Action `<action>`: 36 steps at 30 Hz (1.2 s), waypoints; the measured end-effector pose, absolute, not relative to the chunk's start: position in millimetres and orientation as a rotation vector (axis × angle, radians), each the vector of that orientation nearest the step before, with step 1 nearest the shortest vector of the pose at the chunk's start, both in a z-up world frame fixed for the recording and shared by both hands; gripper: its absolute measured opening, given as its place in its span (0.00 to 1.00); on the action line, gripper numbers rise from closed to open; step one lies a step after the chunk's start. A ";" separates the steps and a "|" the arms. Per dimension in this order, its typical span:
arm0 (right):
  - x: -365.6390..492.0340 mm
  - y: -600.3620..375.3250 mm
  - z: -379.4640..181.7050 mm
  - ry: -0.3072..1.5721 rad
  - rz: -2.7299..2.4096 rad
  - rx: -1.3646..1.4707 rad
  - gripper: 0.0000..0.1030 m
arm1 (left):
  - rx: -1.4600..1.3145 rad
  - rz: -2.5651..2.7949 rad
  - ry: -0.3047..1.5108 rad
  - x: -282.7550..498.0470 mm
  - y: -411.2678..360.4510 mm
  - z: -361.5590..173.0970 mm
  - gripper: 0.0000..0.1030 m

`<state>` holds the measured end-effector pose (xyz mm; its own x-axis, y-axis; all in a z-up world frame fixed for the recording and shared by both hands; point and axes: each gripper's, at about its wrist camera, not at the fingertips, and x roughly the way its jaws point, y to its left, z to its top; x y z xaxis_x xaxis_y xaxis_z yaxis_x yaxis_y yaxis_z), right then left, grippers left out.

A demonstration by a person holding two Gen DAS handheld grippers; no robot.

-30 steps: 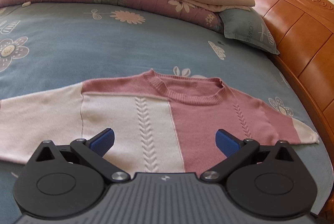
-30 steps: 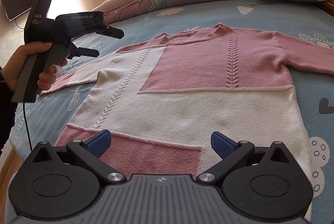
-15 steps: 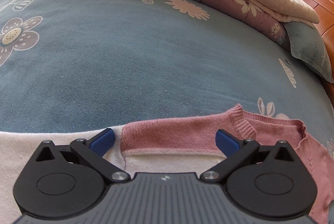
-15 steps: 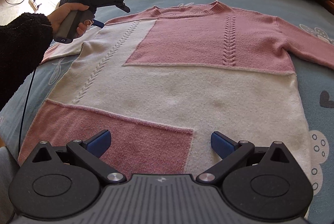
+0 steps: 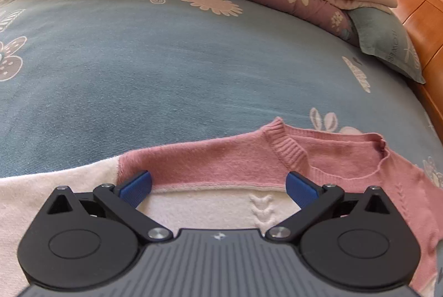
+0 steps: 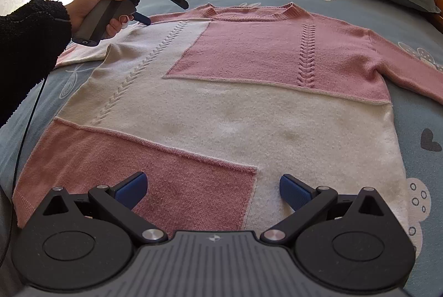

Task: Fold clothes
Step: 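Move the open left gripper past the pink collar toward the sleeve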

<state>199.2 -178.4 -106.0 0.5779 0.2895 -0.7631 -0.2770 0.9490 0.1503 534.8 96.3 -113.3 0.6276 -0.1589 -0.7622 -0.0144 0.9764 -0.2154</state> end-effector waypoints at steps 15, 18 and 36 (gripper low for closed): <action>197.0 -181.5 -103.9 0.892 0.344 0.033 1.00 | -0.317 -0.338 0.934 562.3 18.2 -112.2 0.99; 197.2 -186.1 -103.5 0.892 0.350 0.059 1.00 | -0.225 -0.263 0.891 575.3 10.5 -121.7 0.99; 197.2 -204.0 -97.9 0.887 0.371 0.183 1.00 | -0.275 -0.481 0.864 573.2 -79.2 -117.6 0.99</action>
<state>197.2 -204.0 -97.9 0.5735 0.3900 -0.7204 -0.2399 0.9208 0.3075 573.2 -79.2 -117.6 0.5529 -0.5093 -0.6594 0.2921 0.8597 -0.4191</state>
